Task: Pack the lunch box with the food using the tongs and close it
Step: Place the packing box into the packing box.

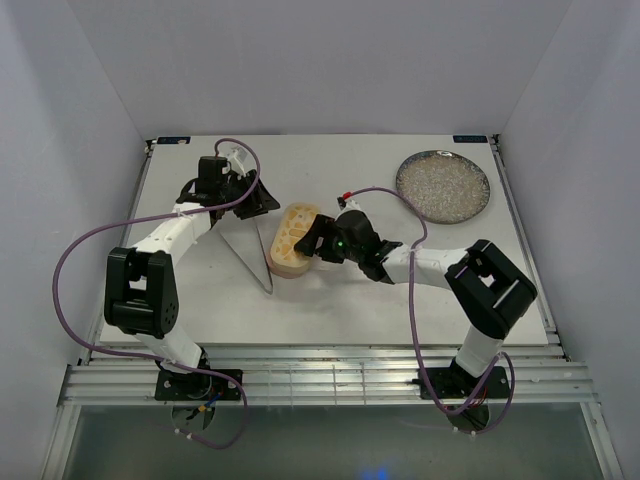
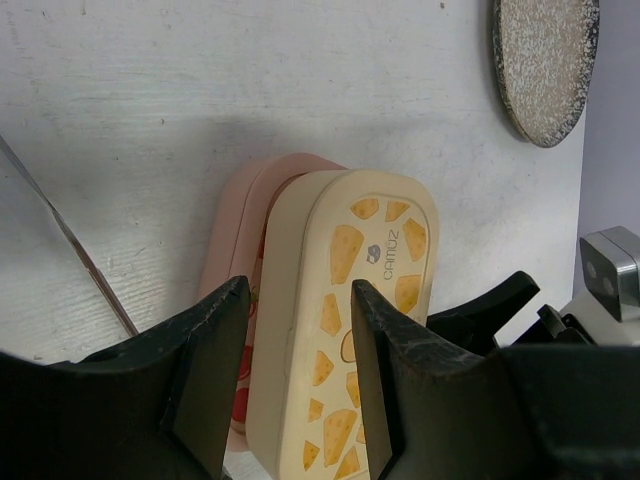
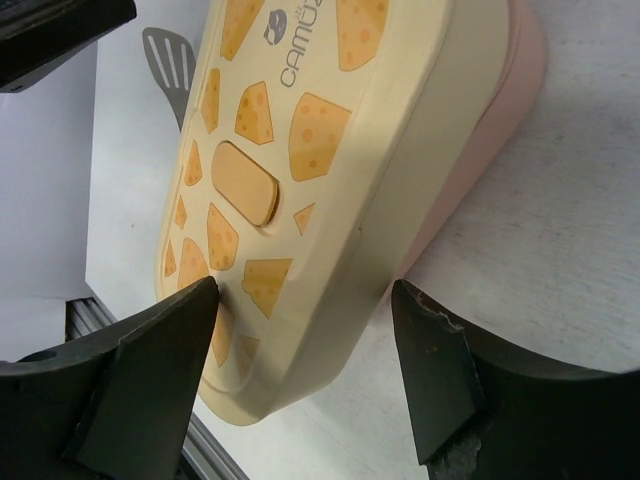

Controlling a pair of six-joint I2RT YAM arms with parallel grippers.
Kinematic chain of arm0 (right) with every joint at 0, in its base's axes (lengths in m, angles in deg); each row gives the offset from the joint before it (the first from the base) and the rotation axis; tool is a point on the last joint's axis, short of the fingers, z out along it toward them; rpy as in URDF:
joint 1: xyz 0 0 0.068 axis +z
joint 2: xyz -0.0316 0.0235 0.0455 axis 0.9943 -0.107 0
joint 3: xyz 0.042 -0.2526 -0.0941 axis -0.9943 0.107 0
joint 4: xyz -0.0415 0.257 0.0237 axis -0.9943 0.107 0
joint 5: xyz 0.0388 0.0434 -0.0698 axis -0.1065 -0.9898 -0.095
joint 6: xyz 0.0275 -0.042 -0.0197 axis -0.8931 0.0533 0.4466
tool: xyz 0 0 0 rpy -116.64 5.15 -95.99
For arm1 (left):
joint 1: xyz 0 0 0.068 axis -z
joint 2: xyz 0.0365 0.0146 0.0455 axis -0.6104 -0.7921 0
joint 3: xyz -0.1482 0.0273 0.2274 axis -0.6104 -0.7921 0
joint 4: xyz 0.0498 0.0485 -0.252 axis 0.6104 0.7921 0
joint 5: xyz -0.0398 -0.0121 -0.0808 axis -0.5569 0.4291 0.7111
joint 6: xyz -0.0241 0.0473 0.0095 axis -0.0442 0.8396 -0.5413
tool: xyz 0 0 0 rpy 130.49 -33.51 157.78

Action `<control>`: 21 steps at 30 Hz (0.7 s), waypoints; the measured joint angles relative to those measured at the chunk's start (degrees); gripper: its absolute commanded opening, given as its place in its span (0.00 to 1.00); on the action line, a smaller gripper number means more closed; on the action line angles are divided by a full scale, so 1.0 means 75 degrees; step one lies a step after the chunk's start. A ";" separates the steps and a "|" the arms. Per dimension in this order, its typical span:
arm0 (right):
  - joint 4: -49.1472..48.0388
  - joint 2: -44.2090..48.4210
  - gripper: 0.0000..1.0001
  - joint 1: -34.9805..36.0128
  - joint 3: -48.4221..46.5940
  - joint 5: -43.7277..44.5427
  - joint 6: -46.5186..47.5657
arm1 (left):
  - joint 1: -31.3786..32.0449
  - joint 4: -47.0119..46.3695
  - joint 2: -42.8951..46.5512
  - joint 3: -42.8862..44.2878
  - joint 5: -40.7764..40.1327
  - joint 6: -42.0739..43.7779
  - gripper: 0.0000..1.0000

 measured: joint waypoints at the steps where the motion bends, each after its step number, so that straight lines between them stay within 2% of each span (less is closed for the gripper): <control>1: -0.0044 -0.0055 0.75 0.0000 -0.0006 -0.0085 -0.0012 | 0.0000 -0.0012 0.0003 0.0000 0.0003 0.0000 0.56; 21: -0.0265 -0.0443 0.76 0.0195 -0.0286 -0.0399 -0.0166 | 0.0000 -0.0076 -0.0175 0.0000 0.0251 -0.0003 0.56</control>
